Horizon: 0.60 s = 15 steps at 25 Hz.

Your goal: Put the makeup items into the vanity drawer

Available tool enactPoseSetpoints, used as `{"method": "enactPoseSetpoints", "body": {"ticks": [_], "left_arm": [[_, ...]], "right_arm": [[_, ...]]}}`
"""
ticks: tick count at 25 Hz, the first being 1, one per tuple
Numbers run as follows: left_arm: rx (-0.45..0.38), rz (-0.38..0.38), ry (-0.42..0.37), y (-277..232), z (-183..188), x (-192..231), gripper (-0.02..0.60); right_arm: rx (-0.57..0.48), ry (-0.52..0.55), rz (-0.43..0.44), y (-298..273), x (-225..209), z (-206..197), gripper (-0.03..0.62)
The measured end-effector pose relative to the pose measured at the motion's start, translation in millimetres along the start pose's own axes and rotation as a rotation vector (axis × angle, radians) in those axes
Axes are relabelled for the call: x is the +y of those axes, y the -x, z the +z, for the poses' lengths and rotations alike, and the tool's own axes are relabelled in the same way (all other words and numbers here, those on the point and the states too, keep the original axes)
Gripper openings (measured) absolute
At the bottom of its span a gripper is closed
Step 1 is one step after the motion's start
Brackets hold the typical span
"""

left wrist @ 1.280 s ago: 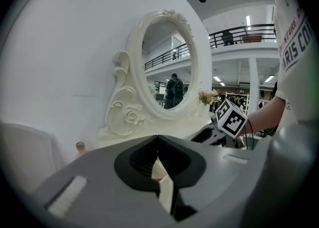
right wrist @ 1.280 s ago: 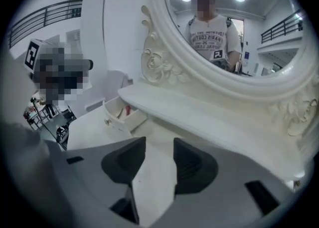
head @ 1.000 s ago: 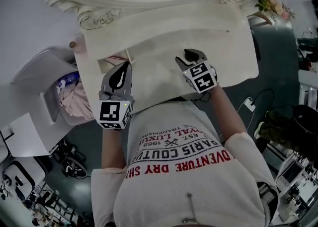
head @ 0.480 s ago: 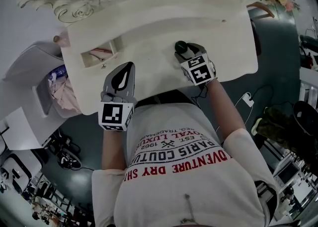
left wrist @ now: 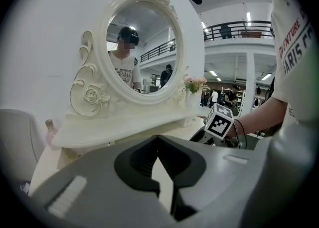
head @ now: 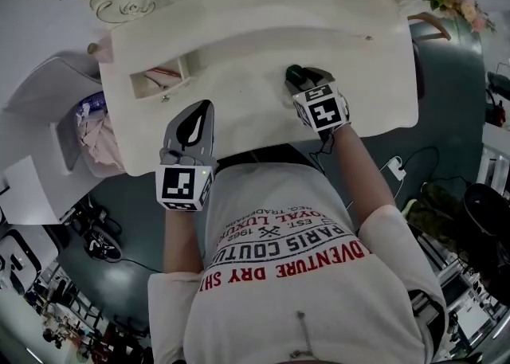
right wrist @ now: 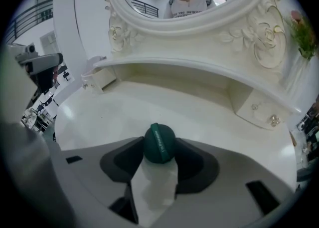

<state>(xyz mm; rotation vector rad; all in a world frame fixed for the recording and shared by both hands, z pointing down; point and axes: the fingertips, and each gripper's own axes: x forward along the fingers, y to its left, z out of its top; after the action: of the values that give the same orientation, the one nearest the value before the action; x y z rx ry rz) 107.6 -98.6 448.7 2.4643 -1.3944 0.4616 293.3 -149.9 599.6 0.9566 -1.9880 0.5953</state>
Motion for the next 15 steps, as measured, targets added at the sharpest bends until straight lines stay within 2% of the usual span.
{"method": "enactPoseSetpoints", "body": {"ticks": [1,2,3,9,15], "left_arm": [[-0.002,-0.001,0.001,-0.5,0.6,-0.9,0.011],[-0.005,-0.001,0.001,-1.1,1.3,-1.3,0.011],[-0.008,0.000,0.000,-1.8,2.1,-1.0,0.011],[-0.028,0.010,-0.004,-1.3,11.6,9.6,0.011],[-0.058,0.017,-0.012,8.5,26.6,23.6,0.011]], "right_arm": [[0.014,0.006,0.001,0.5,-0.4,-1.1,0.182],[0.028,0.011,0.005,0.9,-0.1,-2.2,0.111],[0.040,0.015,0.011,1.1,1.2,-3.0,0.077],[0.044,0.051,0.033,5.5,15.0,2.3,0.067],[-0.013,0.066,0.046,16.2,29.6,38.8,0.067]]}}
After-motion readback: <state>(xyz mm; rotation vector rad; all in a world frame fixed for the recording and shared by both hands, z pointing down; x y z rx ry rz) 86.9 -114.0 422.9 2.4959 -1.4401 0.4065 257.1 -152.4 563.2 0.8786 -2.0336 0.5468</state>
